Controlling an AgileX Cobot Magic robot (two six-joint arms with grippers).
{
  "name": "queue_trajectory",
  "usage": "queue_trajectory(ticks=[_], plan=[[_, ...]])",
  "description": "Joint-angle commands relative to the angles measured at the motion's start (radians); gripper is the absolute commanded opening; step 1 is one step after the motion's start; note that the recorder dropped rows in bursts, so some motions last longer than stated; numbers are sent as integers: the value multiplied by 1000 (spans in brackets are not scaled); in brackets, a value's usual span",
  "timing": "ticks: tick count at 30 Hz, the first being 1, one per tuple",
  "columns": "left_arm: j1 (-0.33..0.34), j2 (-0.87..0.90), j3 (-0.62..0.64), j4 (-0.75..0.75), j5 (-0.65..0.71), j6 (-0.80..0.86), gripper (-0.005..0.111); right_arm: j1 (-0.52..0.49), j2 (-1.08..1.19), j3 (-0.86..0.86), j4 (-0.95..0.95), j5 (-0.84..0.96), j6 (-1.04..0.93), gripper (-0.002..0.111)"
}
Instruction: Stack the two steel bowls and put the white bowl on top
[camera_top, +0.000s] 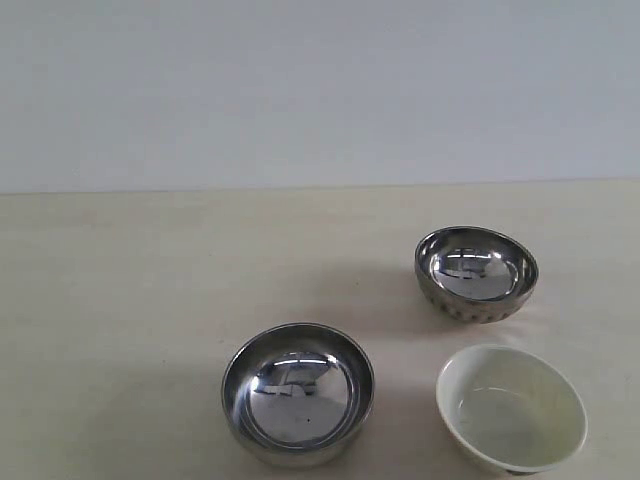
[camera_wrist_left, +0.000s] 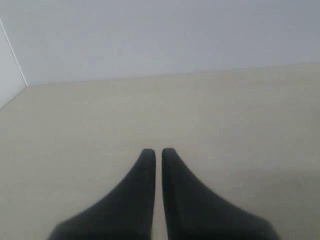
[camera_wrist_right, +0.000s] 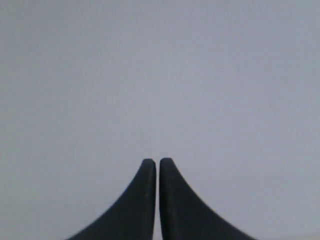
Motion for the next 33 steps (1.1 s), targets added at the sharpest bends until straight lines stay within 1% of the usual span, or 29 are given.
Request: queue_trajectory(ticks=[1, 3, 5, 10, 15, 17, 19, 21, 24, 25, 27, 33], plan=[[4, -1, 3, -10, 0, 0, 4, -2, -4, -55, -4, 34, 107, 0], [4, -1, 3, -10, 0, 0, 4, -2, -4, -122, -4, 191, 85, 0], [4, -1, 3, -10, 0, 0, 4, -2, 34, -190, -4, 293, 75, 0], [4, -1, 3, -10, 0, 0, 4, -2, 189, -336, -4, 423, 75, 0], [4, -1, 3, -10, 0, 0, 4, -2, 407, -485, -4, 483, 60, 1], [4, -1, 3, -10, 0, 0, 4, -2, 506, -531, 3, 488, 60, 8], [4, -1, 3, -10, 0, 0, 4, -2, 599, -572, 12, 492, 60, 19], [4, -1, 3, -10, 0, 0, 4, -2, 701, -608, 27, 494, 60, 35], [4, -1, 3, -10, 0, 0, 4, -2, 854, -666, 56, 534, 60, 51], [4, -1, 3, -10, 0, 0, 4, -2, 909, -682, 61, 545, 60, 54], [4, -1, 3, -10, 0, 0, 4, 0, 1018, -723, 86, 569, 52, 55], [4, -1, 3, -10, 0, 0, 4, 2, 1309, -872, 237, 680, -122, 55]])
